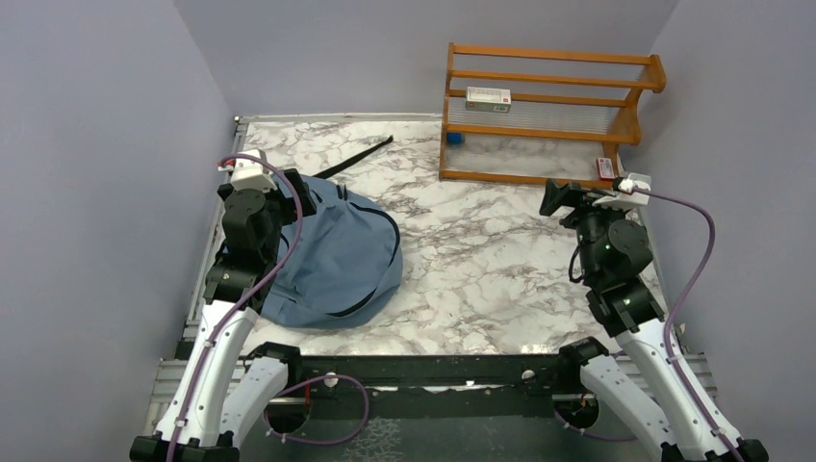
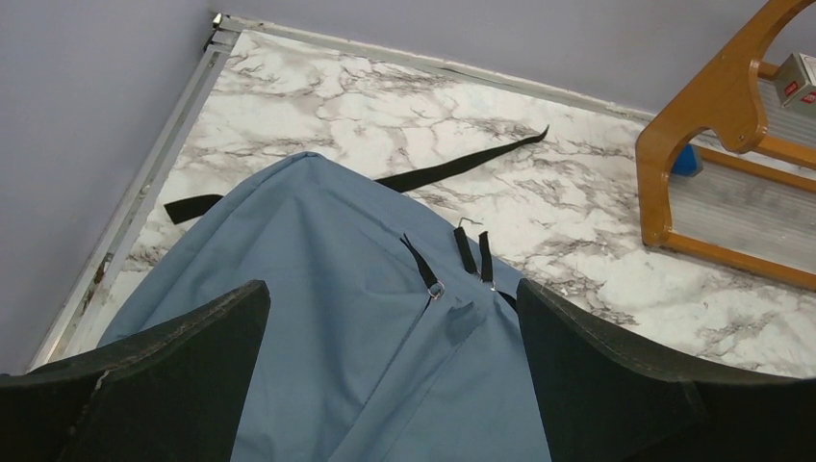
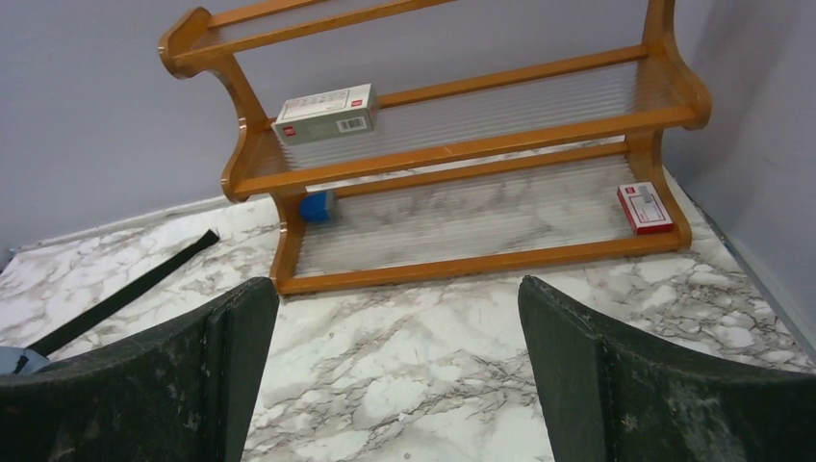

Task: Pack the student bag
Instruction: Reset both arms

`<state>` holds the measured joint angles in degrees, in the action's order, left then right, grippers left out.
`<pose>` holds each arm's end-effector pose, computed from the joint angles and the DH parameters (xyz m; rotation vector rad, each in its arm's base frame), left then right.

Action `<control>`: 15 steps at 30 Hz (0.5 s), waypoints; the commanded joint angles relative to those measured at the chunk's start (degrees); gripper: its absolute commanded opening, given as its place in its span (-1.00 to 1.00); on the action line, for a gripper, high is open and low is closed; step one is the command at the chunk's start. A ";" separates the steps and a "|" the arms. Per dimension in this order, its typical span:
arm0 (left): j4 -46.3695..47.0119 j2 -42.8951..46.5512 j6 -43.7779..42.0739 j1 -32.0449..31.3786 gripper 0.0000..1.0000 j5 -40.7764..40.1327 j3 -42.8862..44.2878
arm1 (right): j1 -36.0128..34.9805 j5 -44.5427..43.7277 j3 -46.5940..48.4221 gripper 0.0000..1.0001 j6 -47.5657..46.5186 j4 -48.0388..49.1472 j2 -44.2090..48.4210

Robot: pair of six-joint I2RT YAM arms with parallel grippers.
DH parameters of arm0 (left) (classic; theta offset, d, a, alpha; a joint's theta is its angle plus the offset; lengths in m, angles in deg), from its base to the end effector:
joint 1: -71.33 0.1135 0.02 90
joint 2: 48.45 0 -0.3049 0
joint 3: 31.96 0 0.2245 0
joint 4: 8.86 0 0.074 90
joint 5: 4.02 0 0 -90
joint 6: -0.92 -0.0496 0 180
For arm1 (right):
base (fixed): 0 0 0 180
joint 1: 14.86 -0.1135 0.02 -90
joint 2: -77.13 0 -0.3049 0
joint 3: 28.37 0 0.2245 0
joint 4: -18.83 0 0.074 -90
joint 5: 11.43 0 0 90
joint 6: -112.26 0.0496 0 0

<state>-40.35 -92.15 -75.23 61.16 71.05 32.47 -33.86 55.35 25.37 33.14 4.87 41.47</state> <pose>0.1295 -0.0103 0.3809 -0.2449 1.7356 -0.0768 0.1056 0.0157 0.3695 0.2197 1.4897 0.1155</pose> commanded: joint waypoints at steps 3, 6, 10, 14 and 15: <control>0.54 0.00 0.57 0.24 0.97 -0.47 -0.96 | 0.11 -3.38 -0.58 1.00 -3.95 3.48 1.07; 0.71 0.34 0.48 0.24 0.97 -0.66 -1.24 | 0.16 -3.41 -1.01 1.00 -4.19 4.14 1.64; 1.13 0.43 0.31 0.24 0.97 -0.75 -1.05 | 0.11 -3.41 -1.68 1.00 -4.68 5.48 1.60; 1.19 0.10 0.22 0.24 0.98 -0.53 -0.96 | 0.11 -3.17 -1.35 1.00 -5.03 5.53 0.38; 1.34 0.14 0.19 0.24 0.97 -0.51 -1.19 | 0.11 -3.15 -1.33 1.00 -5.10 5.53 0.26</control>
<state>-40.31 -92.43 -74.99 61.16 71.07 31.40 -33.86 53.69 24.19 29.33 8.06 42.23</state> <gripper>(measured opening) 0.987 0.998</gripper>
